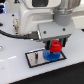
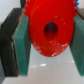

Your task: Insert the blue gear onto the right peg, followed by the red gear

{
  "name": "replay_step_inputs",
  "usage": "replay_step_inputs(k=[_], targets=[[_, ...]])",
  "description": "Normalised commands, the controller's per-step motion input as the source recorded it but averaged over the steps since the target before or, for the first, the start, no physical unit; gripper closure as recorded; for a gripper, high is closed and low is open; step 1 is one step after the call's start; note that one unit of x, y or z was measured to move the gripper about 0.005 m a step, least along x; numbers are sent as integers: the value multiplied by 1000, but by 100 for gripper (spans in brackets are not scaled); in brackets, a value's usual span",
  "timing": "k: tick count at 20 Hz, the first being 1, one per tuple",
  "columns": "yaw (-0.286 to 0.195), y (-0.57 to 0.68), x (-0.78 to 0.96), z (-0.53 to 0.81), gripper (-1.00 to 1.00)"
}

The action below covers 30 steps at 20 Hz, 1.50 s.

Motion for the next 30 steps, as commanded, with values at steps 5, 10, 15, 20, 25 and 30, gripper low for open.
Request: replay_step_inputs(k=[5,10,15,20,25,30], targets=[[0,-126,103,-313,100],[0,-146,196,499,100],[0,-183,222,-5,100],[0,-126,139,-225,100],[0,4,63,266,100],[0,0,114,-61,100]])
